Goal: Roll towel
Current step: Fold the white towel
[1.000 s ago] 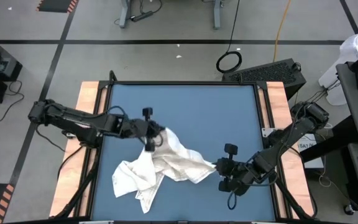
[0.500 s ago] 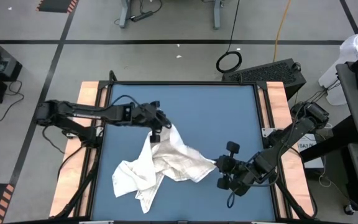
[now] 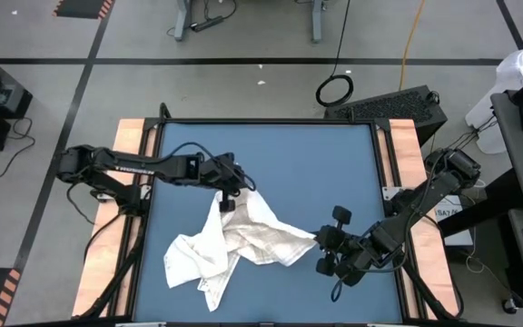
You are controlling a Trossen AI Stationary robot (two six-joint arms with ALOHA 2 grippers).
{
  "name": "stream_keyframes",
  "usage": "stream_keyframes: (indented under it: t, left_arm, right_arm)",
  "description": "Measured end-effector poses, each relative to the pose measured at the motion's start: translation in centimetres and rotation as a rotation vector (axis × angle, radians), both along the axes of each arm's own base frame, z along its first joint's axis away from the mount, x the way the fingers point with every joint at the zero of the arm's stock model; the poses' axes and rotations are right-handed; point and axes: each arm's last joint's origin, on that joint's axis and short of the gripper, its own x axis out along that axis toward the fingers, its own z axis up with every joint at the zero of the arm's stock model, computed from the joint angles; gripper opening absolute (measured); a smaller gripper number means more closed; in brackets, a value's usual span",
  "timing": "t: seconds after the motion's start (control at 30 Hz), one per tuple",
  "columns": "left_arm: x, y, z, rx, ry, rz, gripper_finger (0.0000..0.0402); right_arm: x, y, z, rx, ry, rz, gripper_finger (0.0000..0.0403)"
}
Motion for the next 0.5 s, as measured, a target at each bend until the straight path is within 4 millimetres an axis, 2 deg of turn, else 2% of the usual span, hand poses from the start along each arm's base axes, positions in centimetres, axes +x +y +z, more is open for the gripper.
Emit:
stream_keyframes:
  t: [0.17, 0.5]
  left_arm:
    - [0.0, -0.9, -0.1, -0.004, 0.011, -0.03, 0.0008]
    - [0.4, -3.8, 0.3, -0.003, -0.049, -0.131, 0.0008]
  right_arm:
    - [0.0, 0.0, 0.0, 0.013, -0.007, -0.01, 0.0]
    - [0.2, -0.7, -0.2, 0.108, 0.008, -0.098, 0.0001]
